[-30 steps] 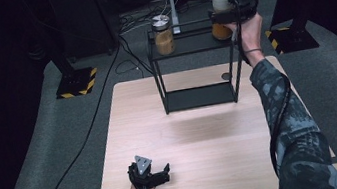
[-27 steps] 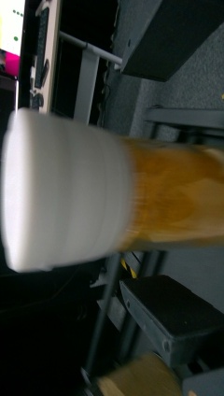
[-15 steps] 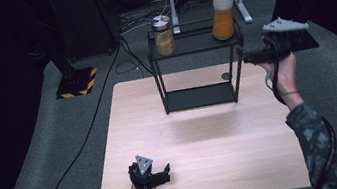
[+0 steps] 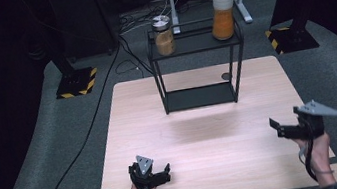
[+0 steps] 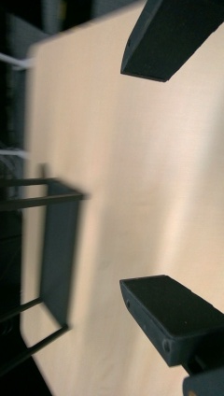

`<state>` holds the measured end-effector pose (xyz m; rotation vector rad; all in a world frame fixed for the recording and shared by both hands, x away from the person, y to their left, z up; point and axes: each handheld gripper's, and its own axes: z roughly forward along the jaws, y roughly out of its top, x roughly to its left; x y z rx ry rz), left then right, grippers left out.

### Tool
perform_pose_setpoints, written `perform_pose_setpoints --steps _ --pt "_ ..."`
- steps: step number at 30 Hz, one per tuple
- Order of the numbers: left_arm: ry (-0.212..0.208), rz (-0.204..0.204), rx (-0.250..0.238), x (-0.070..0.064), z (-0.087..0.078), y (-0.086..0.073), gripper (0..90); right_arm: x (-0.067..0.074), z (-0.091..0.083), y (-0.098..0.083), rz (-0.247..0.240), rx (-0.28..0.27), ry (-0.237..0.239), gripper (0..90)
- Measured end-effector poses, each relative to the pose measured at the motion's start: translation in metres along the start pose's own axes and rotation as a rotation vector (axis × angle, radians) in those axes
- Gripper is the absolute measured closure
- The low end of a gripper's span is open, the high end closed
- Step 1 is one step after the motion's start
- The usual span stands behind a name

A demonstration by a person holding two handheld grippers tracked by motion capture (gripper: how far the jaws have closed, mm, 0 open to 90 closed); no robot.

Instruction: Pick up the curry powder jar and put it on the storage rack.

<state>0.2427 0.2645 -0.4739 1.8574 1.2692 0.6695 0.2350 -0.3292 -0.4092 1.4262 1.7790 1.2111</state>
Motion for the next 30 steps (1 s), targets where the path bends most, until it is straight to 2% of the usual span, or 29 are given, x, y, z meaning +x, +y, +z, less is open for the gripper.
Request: perform_pose_setpoints --steps 2,3,5,9,11,18,21,27,30 --pt "0.002 0.000 0.004 -0.001 0.000 0.001 1.2 -0.001 0.000 -0.024 0.039 0.035 -0.014 0.0" --pt "0.003 0.005 0.006 -0.001 0.001 0.001 1.2 -0.001 0.001 -0.032 0.039 0.053 -0.015 0.0" --pt "0.005 0.013 0.015 -0.002 0.002 0.003 1.1 0.002 0.003 -0.042 0.028 0.087 -0.050 0.0" --pt "0.009 0.011 0.017 -0.003 0.002 0.003 1.1 0.002 0.006 -0.055 0.036 0.101 -0.056 0.0" --pt "0.006 0.008 0.021 -0.002 0.002 0.004 1.2 0.001 0.008 -0.055 0.034 0.128 -0.053 0.0" --pt "0.013 0.011 0.029 -0.004 0.003 0.006 1.1 0.001 0.011 -0.061 0.049 0.157 -0.052 0.0" --pt "0.016 0.017 0.032 -0.005 0.004 0.006 1.2 0.003 0.011 -0.061 0.034 0.158 -0.062 0.0" --pt "0.016 0.024 0.032 -0.005 0.004 0.006 1.2 -0.001 0.010 -0.062 0.053 0.152 -0.057 0.0" --pt "0.015 0.032 0.031 -0.006 0.004 0.006 1.2 0.000 0.011 -0.061 0.045 0.159 -0.061 0.0"
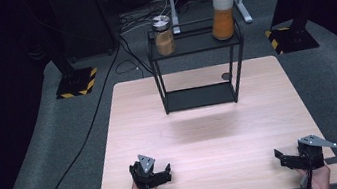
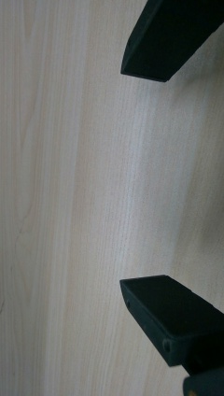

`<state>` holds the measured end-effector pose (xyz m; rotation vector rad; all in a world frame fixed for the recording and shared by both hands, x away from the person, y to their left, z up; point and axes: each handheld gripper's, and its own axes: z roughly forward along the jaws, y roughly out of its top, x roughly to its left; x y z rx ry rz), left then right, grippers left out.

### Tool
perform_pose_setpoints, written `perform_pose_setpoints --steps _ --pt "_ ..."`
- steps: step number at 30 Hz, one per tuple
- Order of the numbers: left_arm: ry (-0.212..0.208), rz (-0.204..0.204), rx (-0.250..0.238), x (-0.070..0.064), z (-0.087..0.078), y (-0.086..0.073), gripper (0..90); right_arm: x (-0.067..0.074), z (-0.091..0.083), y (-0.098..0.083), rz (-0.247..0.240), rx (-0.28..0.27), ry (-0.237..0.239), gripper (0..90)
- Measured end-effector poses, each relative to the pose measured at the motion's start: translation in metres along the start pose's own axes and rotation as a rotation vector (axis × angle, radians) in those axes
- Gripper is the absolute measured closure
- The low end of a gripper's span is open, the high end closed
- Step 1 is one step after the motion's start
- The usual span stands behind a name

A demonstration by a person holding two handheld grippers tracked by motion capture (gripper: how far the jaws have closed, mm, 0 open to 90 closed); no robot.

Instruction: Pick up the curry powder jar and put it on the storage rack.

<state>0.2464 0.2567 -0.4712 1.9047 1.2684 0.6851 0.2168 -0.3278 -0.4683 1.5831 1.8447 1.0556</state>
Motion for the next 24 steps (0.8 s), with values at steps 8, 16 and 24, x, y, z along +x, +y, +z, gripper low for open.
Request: perform_pose_setpoints --steps 8,16,24 --pt "0.001 -0.008 -0.008 0.0007 -0.0008 -0.0015 1.3 0.0033 0.0010 0.0021 -0.018 0.012 -0.007 0.0" --pt "0.000 -0.017 -0.020 0.0015 -0.0018 -0.0037 1.3 0.0043 0.0040 0.0072 -0.028 0.041 -0.006 0.1" --pt "0.005 -0.005 0.003 -0.0003 0.0001 0.0004 1.3 0.0051 0.0044 0.0072 -0.038 0.039 -0.006 1.0"
